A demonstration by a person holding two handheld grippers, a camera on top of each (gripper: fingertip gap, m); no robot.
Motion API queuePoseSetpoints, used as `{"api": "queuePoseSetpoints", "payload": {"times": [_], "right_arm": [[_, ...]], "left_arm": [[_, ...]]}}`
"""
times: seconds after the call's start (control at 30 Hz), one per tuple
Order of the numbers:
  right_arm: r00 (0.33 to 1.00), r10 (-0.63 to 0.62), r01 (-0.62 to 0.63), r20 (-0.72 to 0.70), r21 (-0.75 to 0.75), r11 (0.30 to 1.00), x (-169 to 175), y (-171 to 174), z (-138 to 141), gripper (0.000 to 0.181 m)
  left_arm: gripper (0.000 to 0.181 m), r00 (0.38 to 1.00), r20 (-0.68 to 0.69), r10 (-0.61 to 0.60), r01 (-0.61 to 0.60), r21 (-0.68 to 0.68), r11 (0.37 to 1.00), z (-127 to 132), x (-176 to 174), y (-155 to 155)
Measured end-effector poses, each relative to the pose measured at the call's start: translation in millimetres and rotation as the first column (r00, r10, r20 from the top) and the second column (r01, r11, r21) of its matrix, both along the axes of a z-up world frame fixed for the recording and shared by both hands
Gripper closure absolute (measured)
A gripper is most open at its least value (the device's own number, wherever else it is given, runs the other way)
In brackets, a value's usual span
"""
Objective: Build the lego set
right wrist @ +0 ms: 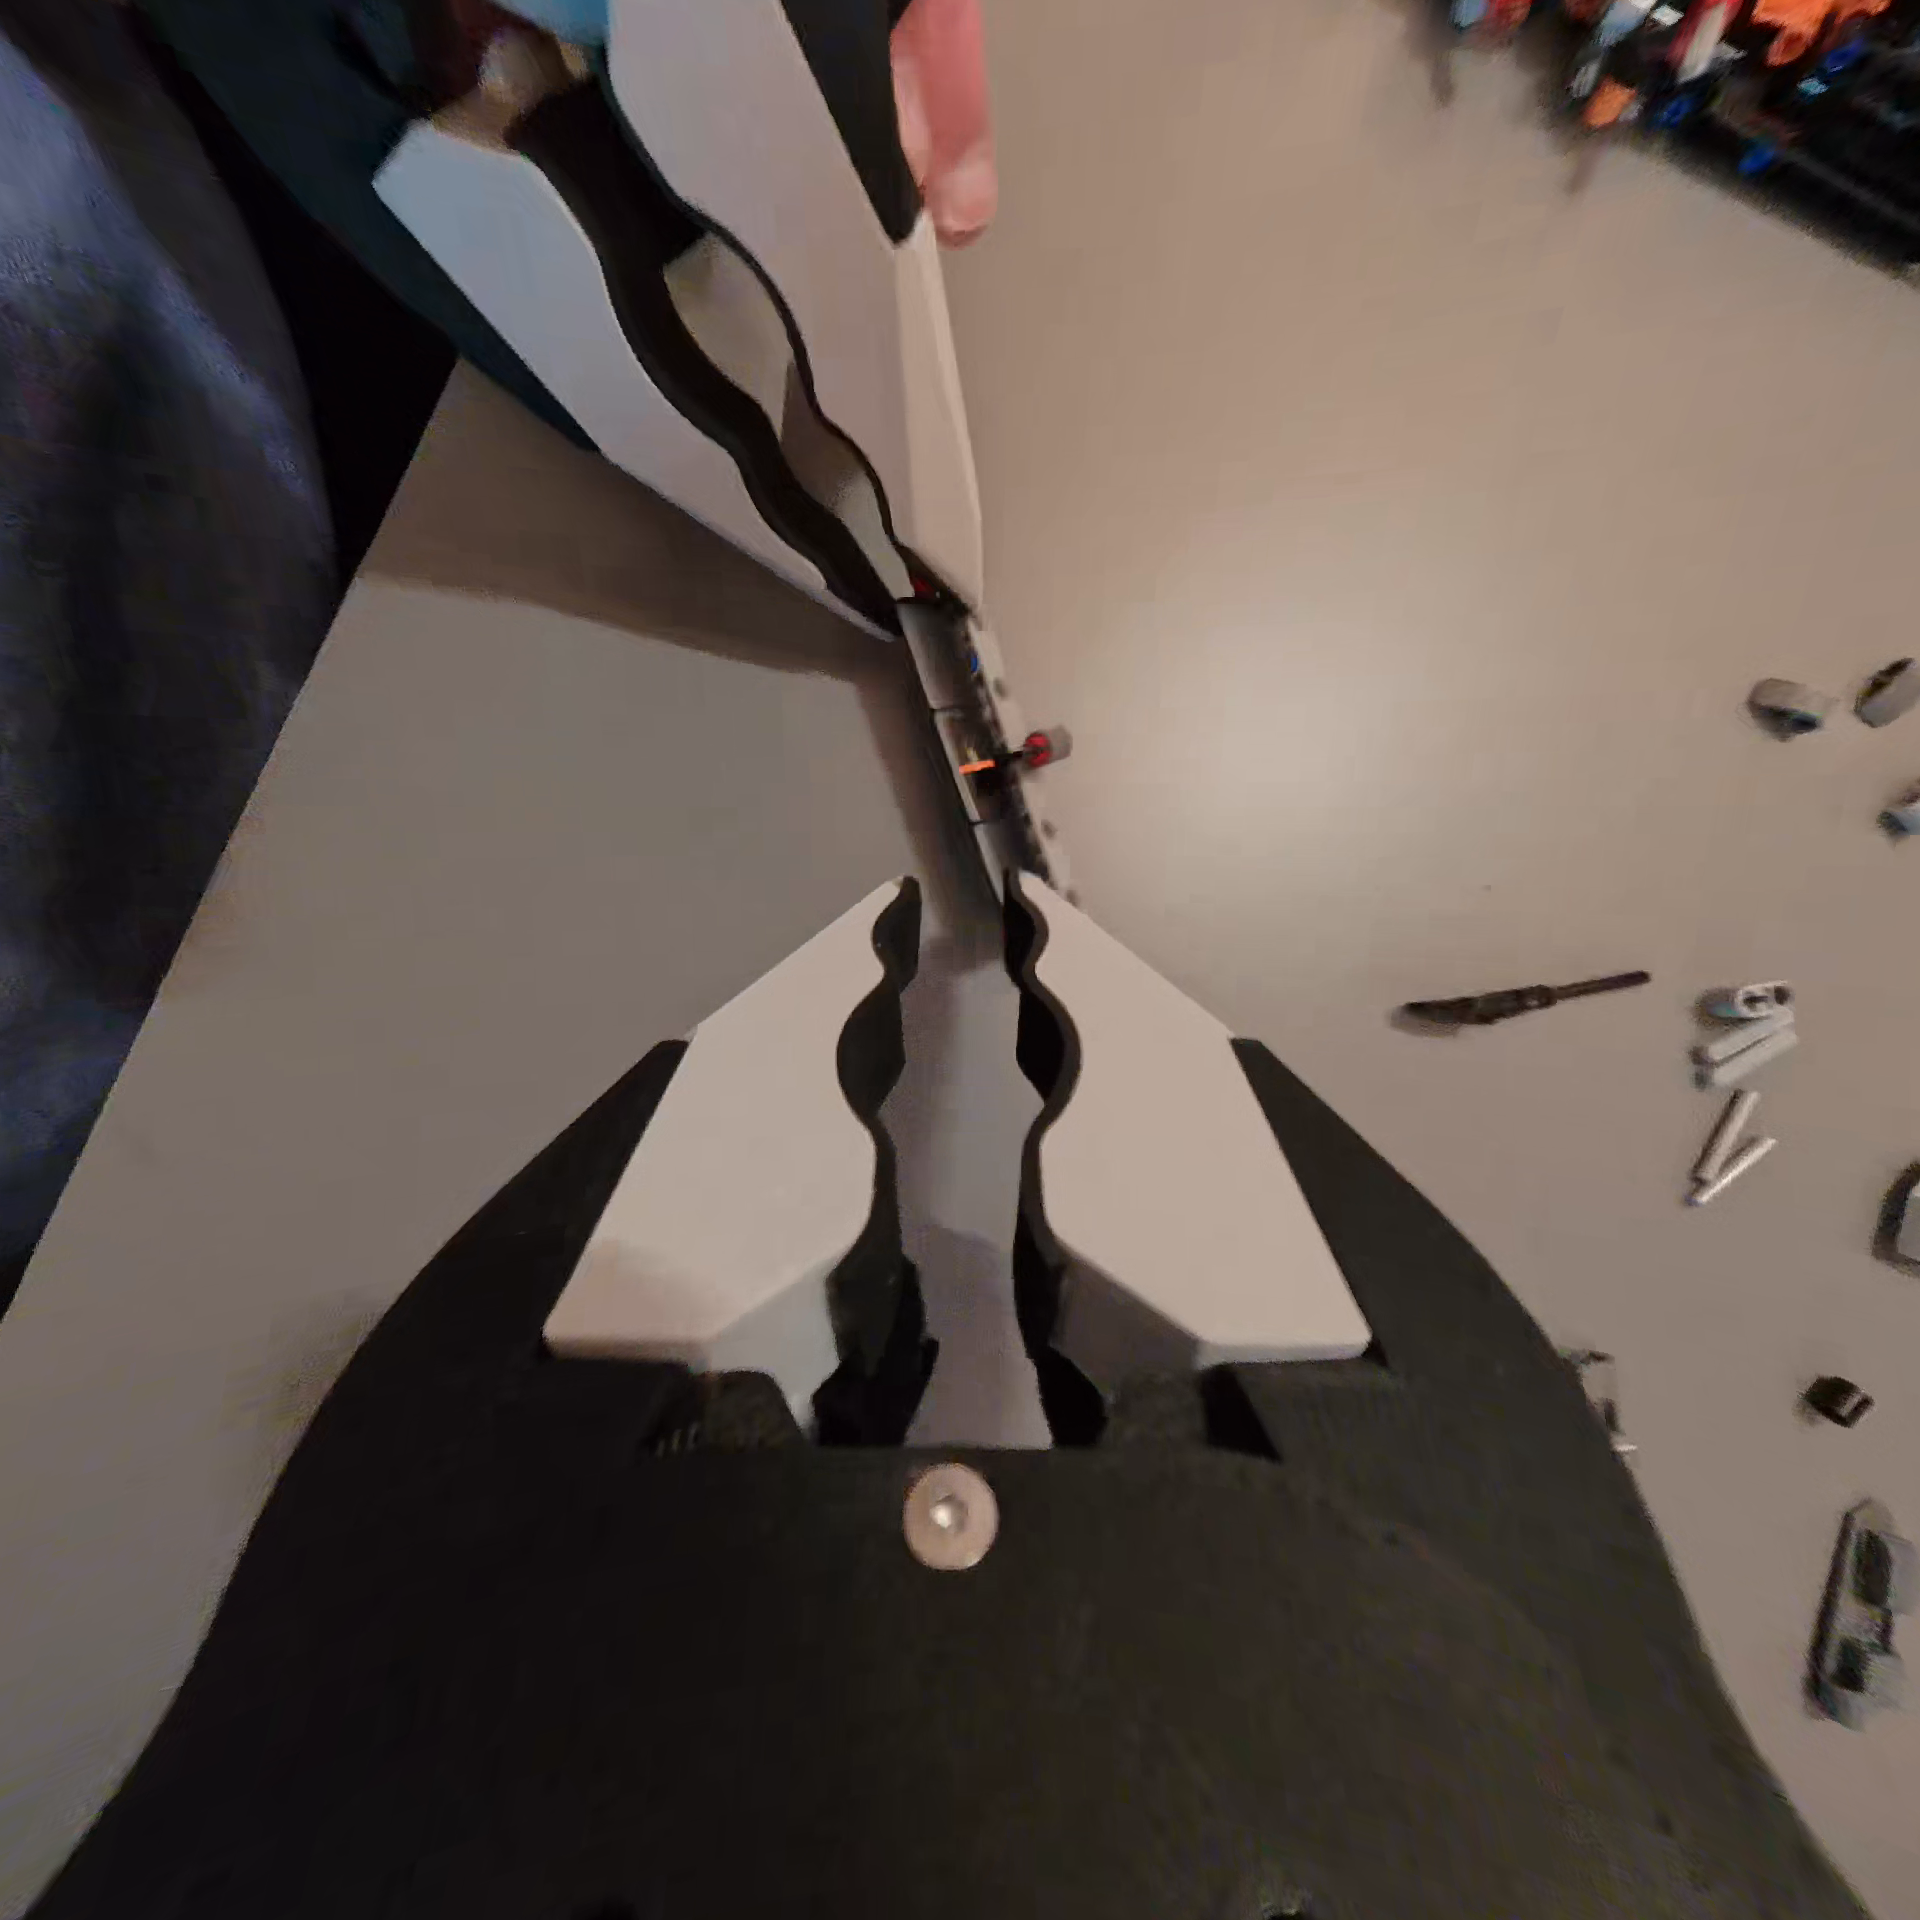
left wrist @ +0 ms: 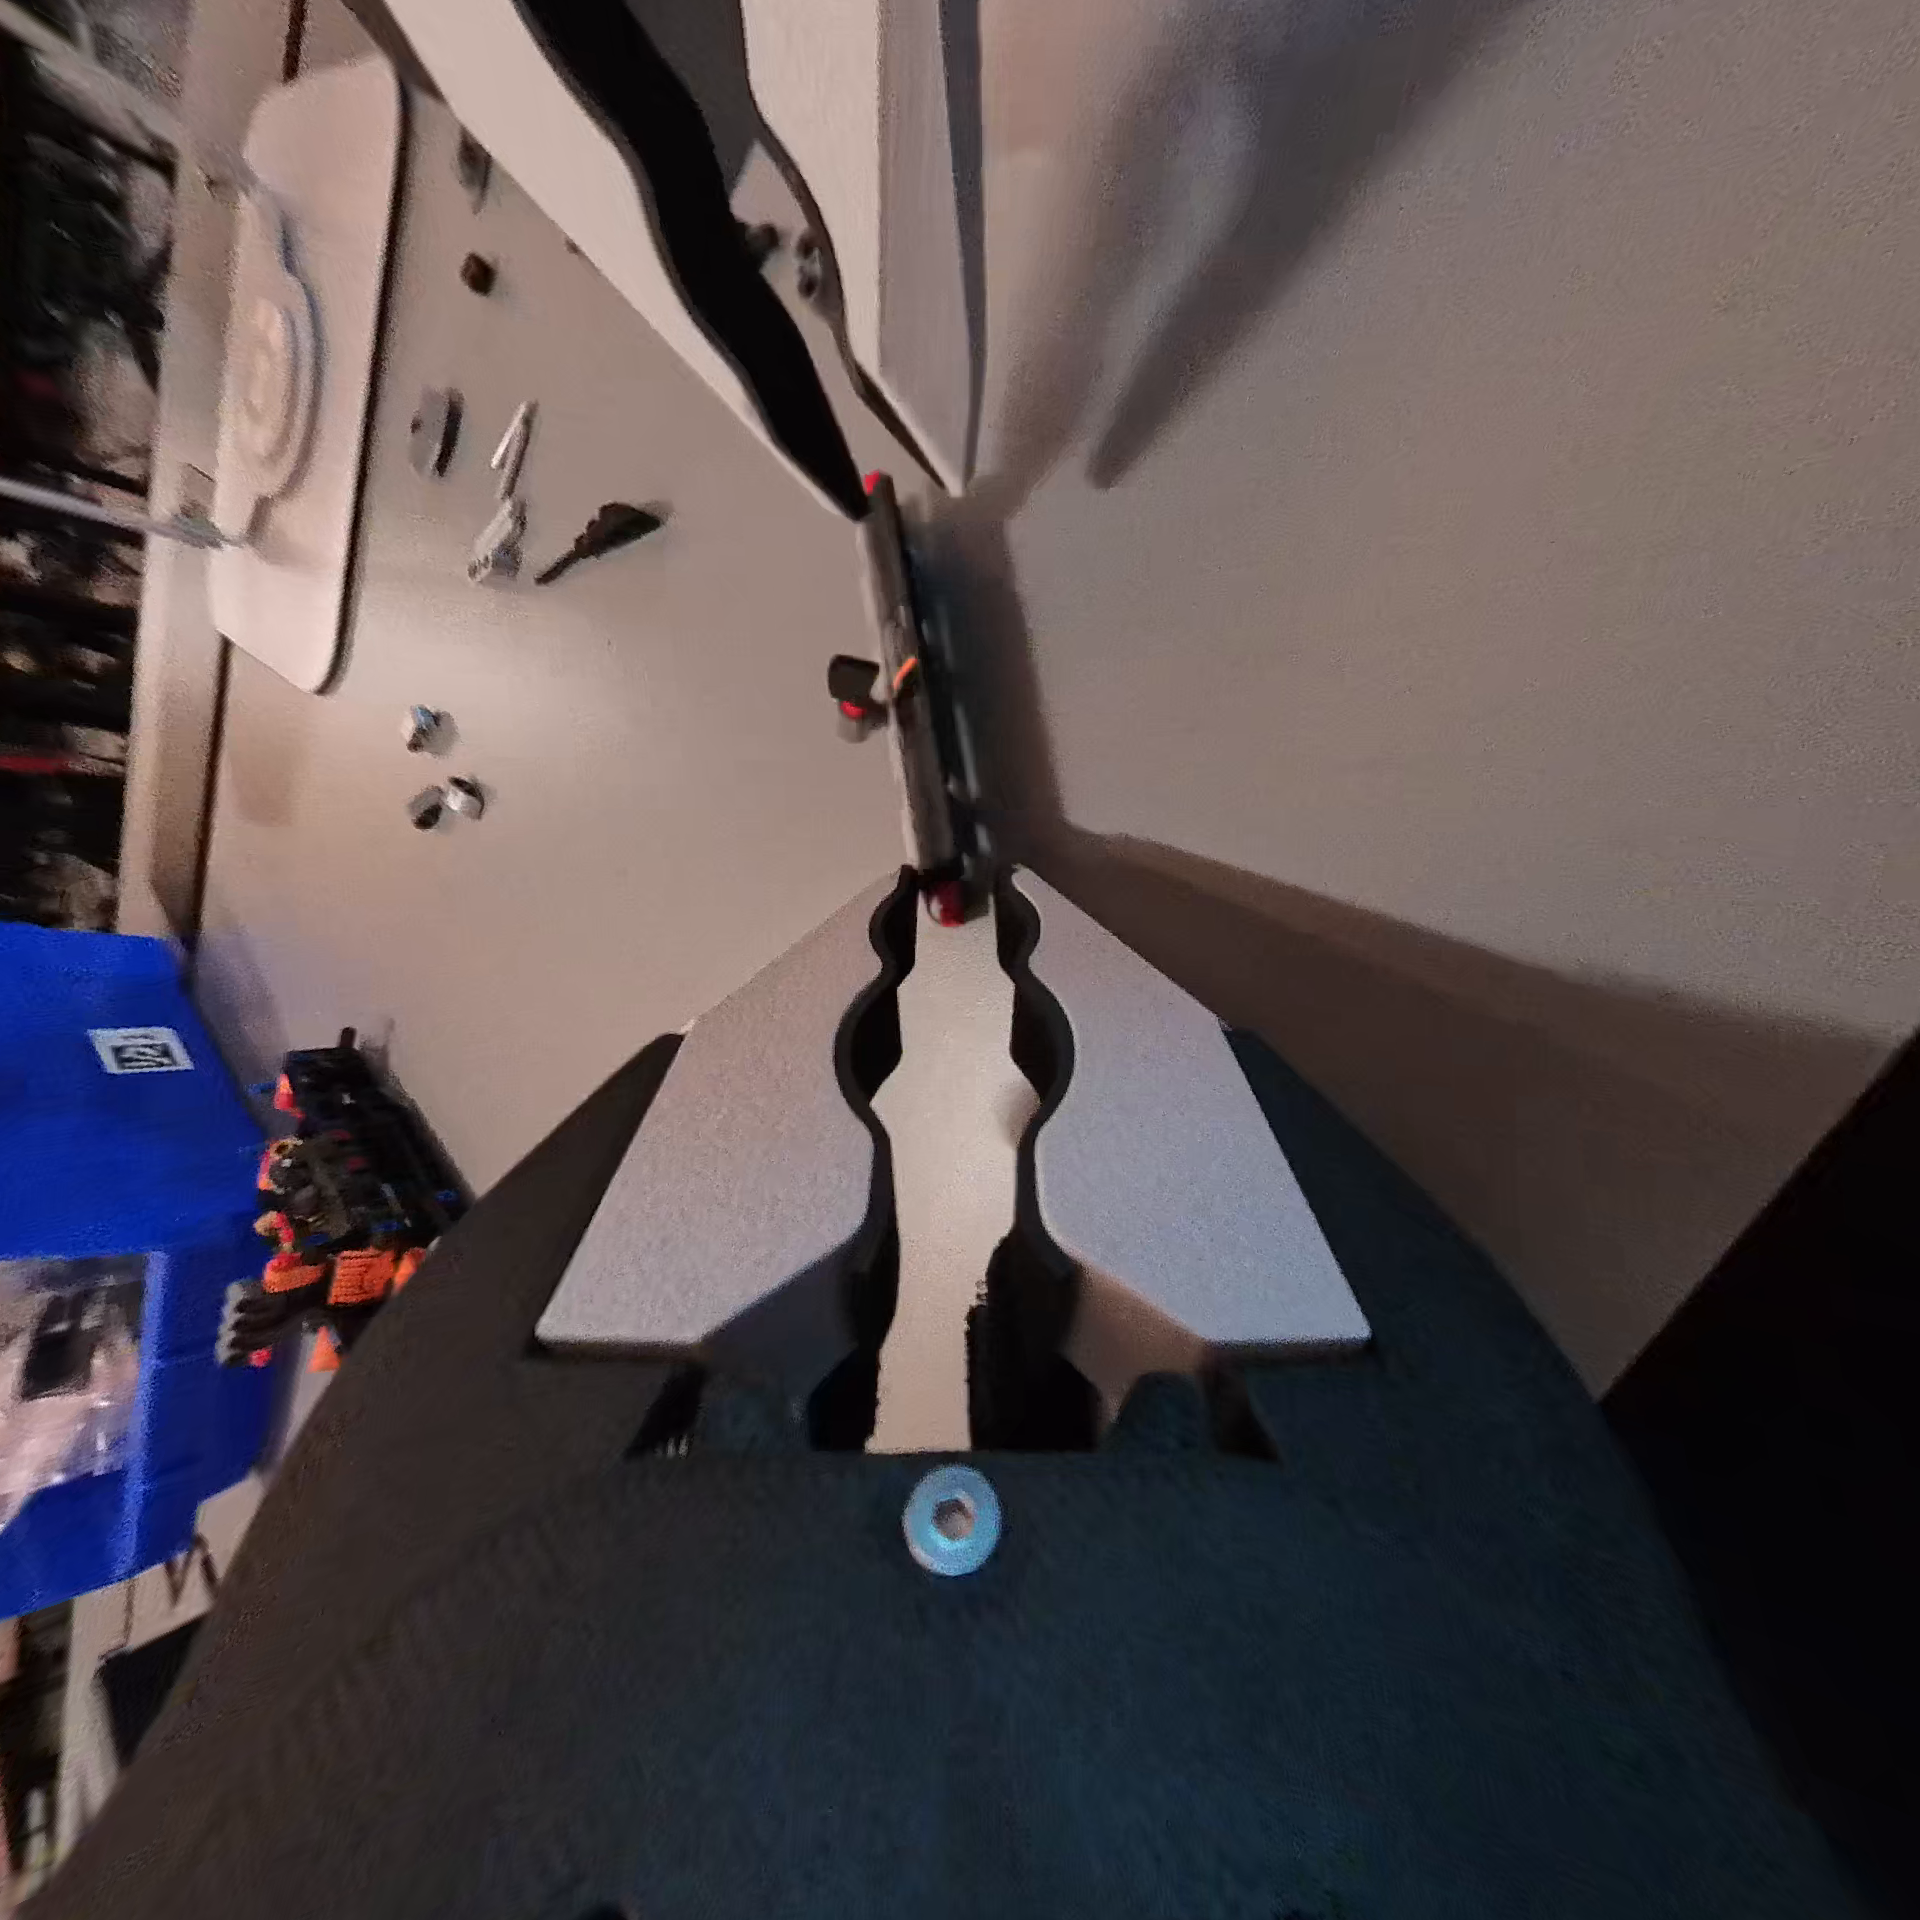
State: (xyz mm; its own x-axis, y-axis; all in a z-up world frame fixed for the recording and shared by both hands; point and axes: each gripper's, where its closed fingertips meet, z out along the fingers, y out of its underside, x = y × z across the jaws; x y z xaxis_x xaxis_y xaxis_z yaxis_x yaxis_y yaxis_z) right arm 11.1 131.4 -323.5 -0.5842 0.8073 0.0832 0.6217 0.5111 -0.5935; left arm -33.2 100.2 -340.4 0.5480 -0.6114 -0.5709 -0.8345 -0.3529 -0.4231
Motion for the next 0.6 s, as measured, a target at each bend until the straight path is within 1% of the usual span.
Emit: {"api": "queuePoseSetpoints", "payload": {"times": [0.07, 0.13, 0.2, 0.3, 0.4, 0.43, 0.47, 0.53, 0.6], "right_arm": [[0.999, 0.007, -0.008, 0.031, 0.023, 1.0, 8, -6, -12, 0.172], [0.999, 0.007, -0.007, 0.042, 0.008, 1.0, 15, -12, -15, 0.172], [1.0, -0.018, 0.019, 0.015, -0.022, 1.0, 16, -11, -8, 0.172], [0.995, -0.091, 0.09, -0.037, -0.036, 0.995, 8, 5, 4, 0.163], [0.992, -0.109, 0.106, -0.068, -0.047, 0.993, -4, 11, 7, 0.156], [0.992, -0.108, 0.105, -0.066, -0.045, 0.993, -6, 10, 7, 0.16], [0.993, -0.104, 0.101, -0.057, -0.052, 0.993, -7, 7, 6, 0.167], [0.992, -0.121, 0.118, -0.028, -0.083, 0.99, -10, -1, 2, 0.169], [0.988, -0.157, 0.156, 0.003, -0.121, 0.98, -11, -9, -3, 0.171]], "left_arm": [[0.165, 1.0, 0.02, -0.012, 0.011, 0.025, 1.0, 1, 4, -5], [0.162, 0.997, 0.07, -0.032, 0.03, 0.035, 0.999, 4, 10, -12], [0.151, 0.993, 0.117, -0.031, 0.029, 0.025, 0.999, 6, 10, -15], [0.149, 0.972, 0.234, 0.01, -0.008, -0.009, 1.0, 11, 5, -13], [0.149, 0.94, 0.337, 0.062, -0.043, -0.063, 0.997, 13, 2, -6], [0.149, 0.933, 0.352, 0.07, -0.047, -0.073, 0.996, 13, 1, -4], [0.149, 0.928, 0.362, 0.089, -0.058, -0.095, 0.994, 12, -1, -2], [0.151, 0.914, 0.389, 0.112, -0.063, -0.137, 0.989, 9, -2, 1], [0.156, 0.911, 0.387, 0.141, -0.077, -0.177, 0.981, 2, -5, 4]]}}
